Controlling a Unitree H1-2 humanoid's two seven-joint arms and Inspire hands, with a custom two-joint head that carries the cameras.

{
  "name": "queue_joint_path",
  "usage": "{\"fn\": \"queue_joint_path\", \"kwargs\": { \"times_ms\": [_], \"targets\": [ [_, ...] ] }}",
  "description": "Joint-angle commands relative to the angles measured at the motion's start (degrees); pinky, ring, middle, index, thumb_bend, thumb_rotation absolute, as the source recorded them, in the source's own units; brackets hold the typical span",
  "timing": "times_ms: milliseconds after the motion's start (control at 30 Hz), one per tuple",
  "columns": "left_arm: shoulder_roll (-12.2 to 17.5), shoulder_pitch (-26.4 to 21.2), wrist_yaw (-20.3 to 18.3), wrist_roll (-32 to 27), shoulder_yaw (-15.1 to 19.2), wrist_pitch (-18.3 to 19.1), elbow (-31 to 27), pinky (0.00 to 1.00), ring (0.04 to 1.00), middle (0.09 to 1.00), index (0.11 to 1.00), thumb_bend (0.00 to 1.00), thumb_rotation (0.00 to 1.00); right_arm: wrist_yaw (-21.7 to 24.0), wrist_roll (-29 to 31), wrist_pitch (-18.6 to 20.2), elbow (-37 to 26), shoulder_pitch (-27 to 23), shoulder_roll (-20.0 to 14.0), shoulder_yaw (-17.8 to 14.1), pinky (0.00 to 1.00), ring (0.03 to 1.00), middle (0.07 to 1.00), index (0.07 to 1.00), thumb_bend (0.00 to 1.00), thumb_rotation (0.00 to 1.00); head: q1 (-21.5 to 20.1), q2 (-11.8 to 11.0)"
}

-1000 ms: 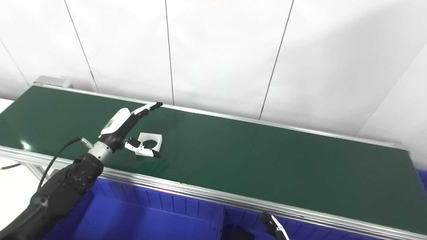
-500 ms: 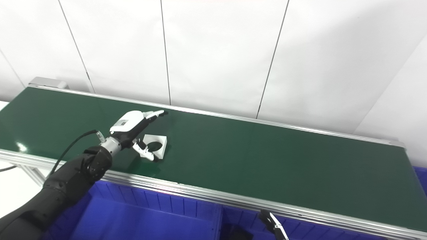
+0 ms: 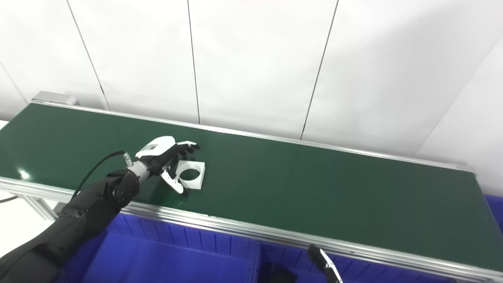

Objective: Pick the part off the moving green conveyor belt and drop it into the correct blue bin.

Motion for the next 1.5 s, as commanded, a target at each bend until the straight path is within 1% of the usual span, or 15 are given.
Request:
{"fn": "queue_joint_path", "kwargs": {
  "times_ms": [0, 33, 100, 133, 300, 467, 567, 667, 800, 867, 933, 1000, 1167, 1267, 1467],
  "targets": [
    [0.79, -1.1, -0.84, -0.81, 0.37, 0.55, -1.75, 0.34, 0.418, 0.513, 0.571, 0.54, 0.0, -0.97, 0.04, -3.0, -1.64, -0.35, -0.47, 0.08, 0.83, 0.829, 0.829, 0.859, 0.8, 0.56, 0.1, 0.19],
    [0.72, -0.97, -0.77, -1.07, 0.59, 0.37, -1.94, 0.29, 0.365, 0.453, 0.528, 0.52, 0.0, -0.95, 0.14, -3.0, -1.61, -0.35, -0.46, 0.07, 0.83, 0.83, 0.828, 0.857, 0.8, 0.56, 0.11, 0.2],
    [0.46, -0.62, 0.02, -1.62, 1.13, -0.19, -2.24, 0.28, 0.348, 0.423, 0.517, 0.52, 0.0, -0.8, 0.42, -3.0, -1.53, -0.4, -0.45, 0.03, 0.83, 0.831, 0.827, 0.856, 0.8, 0.56, 0.17, 0.27],
    [0.32, -0.44, 0.41, -1.95, 1.39, -0.45, -2.42, 0.25, 0.318, 0.448, 0.503, 0.52, 0.0, -0.69, 0.61, -3.0, -1.52, -0.39, -0.39, -0.04, 0.83, 0.829, 0.827, 0.855, 0.79, 0.56, 0.19, 0.35],
    [-0.16, 0.24, 1.27, -2.81, 2.26, -0.76, -3.44, 0.3, 0.374, 0.421, 0.518, 0.52, 0.0, -0.59, 0.96, -3.0, -1.63, -0.38, -0.34, -0.06, 0.82, 0.826, 0.83, 0.852, 0.79, 0.55, -0.03, 0.49],
    [-0.95, 2.03, 5.28, -3.38, 4.27, -3.75, -6.19, 0.27, 0.33, 0.403, 0.515, 0.51, 0.0, -0.59, 0.94, -3.0, -1.65, -0.28, -0.44, -0.3, 0.83, 0.824, 0.821, 0.849, 0.79, 0.54, -0.03, 0.81],
    [-1.86, 4.71, 7.38, -6.54, 7.52, -6.04, -10.87, 0.3, 0.351, 0.404, 0.513, 0.51, 0.0, -0.32, 0.94, -3.0, -2.03, 0.09, -0.28, -0.49, 0.83, 0.827, 0.824, 0.849, 0.8, 0.55, -1.02, 1.43],
    [-2.66, 7.7, 9.3, -8.27, 10.19, -7.77, -16.41, 0.32, 0.372, 0.452, 0.534, 0.5, 0.0, -0.08, 0.88, -3.0, -2.59, 0.46, -0.06, -0.63, 0.83, 0.819, 0.835, 0.85, 0.81, 0.56, -1.86, 1.86],
    [-4.12, 13.2, 8.07, -15.6, 13.93, -10.92, -25.97, 0.37, 0.406, 0.474, 0.526, 0.5, 0.0, 0.56, 0.02, -2.99, -3.48, 1.08, 0.7, -1.27, 0.84, 0.826, 0.828, 0.846, 0.82, 0.58, -4.86, 3.86],
    [-4.57, 14.49, 7.25, -17.01, 14.79, -10.86, -28.27, 0.39, 0.419, 0.478, 0.522, 0.5, 0.0, 0.82, -0.38, -3.0, -3.68, 1.24, 0.97, -1.61, 0.83, 0.827, 0.826, 0.846, 0.84, 0.6, -5.03, 3.94],
    [-5.23, 16.74, 6.33, -20.55, 15.22, -14.03, -30.3, 0.4, 0.425, 0.483, 0.52, 0.5, 0.0, 0.99, -0.77, -3.0, -3.53, 1.24, 1.32, -1.84, 0.83, 0.828, 0.825, 0.846, 0.83, 0.6, -6.44, 3.92],
    [-5.77, 19.19, 5.72, -23.39, 15.19, -16.29, -32.0, 0.39, 0.423, 0.49, 0.517, 0.5, 0.0, 0.78, -1.21, -3.0, -2.92, 1.05, 1.72, -1.83, 0.82, 0.814, 0.819, 0.844, 0.83, 0.61, -7.66, 3.51],
    [-5.63, 25.09, 7.2, -24.92, 13.42, -16.78, -36.66, 0.37, 0.411, 0.486, 0.527, 0.5, 0.0, 2.54, -1.72, -2.96, -2.63, 1.85, 3.88, -3.08, 0.83, 0.827, 0.82, 0.851, 0.86, 0.64, -12.0, 4.27],
    [-5.7, 27.5, 6.64, -27.0, 12.32, -16.78, -37.32, 0.38, 0.419, 0.49, 0.523, 0.5, 0.0, 3.59, -1.92, -2.97, -2.64, 2.1, 5.06, -3.87, 0.81, 0.832, 0.815, 0.853, 0.87, 0.63, -12.65, 4.35],
    [-4.63, 32.12, 12.37, -24.06, 6.86, -16.78, -36.9, 0.36, 0.416, 0.492, 0.519, 0.5, 0.0, 4.01, -2.12, -2.99, -1.36, 1.53, 5.68, -3.95, 0.81, 0.827, 0.819, 0.854, 0.87, 0.64, -12.06, 4.1]
  ]
}}
